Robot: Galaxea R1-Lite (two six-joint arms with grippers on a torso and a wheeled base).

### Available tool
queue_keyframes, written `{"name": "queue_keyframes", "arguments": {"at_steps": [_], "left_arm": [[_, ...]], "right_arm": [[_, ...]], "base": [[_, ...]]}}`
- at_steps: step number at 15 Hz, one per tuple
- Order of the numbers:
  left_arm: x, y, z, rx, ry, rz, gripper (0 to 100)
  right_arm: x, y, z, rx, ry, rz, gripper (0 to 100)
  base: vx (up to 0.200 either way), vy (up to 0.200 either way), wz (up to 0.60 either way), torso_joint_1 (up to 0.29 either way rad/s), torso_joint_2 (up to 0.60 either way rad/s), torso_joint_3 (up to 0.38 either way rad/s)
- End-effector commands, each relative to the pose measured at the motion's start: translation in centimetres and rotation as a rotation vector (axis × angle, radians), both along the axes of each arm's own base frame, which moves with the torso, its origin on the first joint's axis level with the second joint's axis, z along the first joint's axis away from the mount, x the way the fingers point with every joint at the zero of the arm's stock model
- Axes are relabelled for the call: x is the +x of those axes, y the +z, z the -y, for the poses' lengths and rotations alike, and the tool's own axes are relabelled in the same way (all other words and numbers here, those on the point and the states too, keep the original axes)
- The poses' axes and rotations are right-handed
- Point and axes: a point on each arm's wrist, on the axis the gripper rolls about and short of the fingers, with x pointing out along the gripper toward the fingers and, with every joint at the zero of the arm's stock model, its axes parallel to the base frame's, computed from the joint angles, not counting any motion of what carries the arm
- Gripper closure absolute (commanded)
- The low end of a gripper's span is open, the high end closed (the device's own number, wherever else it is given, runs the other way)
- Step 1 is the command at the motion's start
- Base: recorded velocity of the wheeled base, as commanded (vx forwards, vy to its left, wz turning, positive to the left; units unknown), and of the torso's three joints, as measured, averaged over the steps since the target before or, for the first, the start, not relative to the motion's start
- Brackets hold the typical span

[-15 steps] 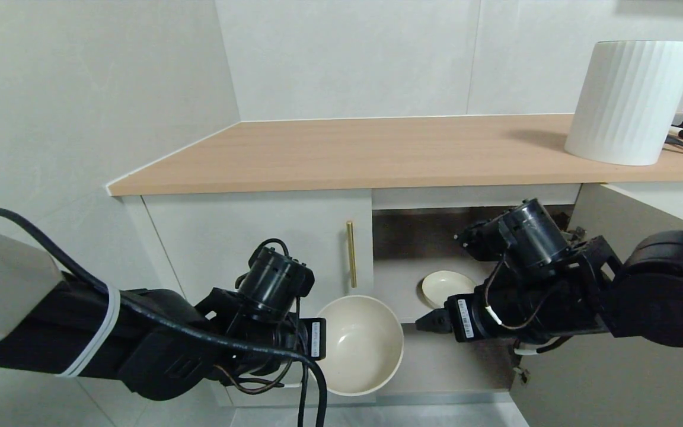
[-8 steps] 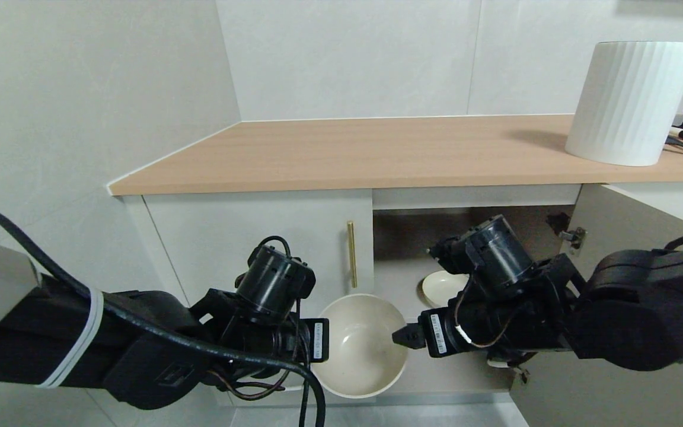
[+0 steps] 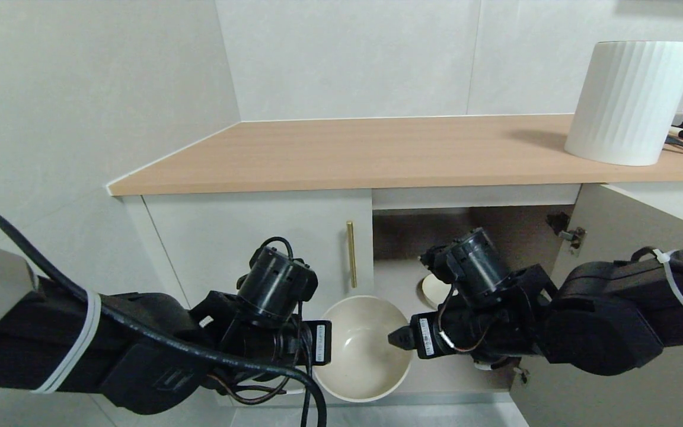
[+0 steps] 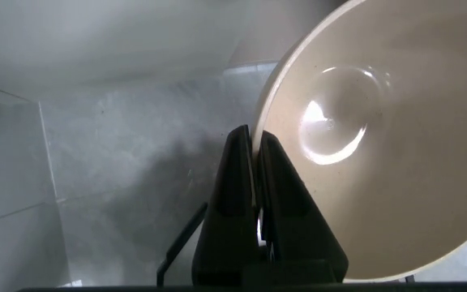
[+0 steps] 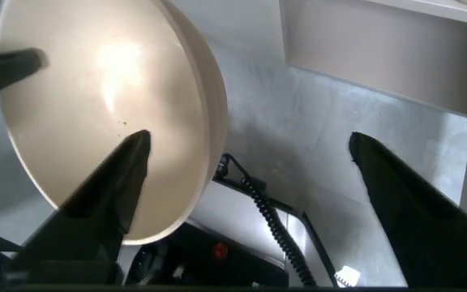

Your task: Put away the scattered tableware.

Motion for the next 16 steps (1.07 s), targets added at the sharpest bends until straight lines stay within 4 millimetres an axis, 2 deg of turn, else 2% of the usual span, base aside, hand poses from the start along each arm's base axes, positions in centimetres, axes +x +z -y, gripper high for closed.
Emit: {"name": "queue_keyframes", "arguments": {"at_steps": [1,15,16], "left_arm": [[0.0,-0.01,0.01,0.0,0.001,0.0,100],[0.02,-0.06,0.02,0.001,0.001,-0.001,100],[0.05,-0.06,-0.01,0.001,0.002,-0.001,0]], "right_arm": [[-0.01,-0.28,-0.04,-0.006,0.002,-0.007,100],[0.02,-0.56,-0.06,-0.014,0.002,-0.013,100],[0.03,-0.61,-0.07,-0.015,0.002,-0.014,100]], "base": [[0.0,0.0,0.0,0.0,0.0,0.0],[0.0,0.0,0.0,0.0,0.0,0.0],[0.0,0.0,0.0,0.0,0.0,0.0]]}}
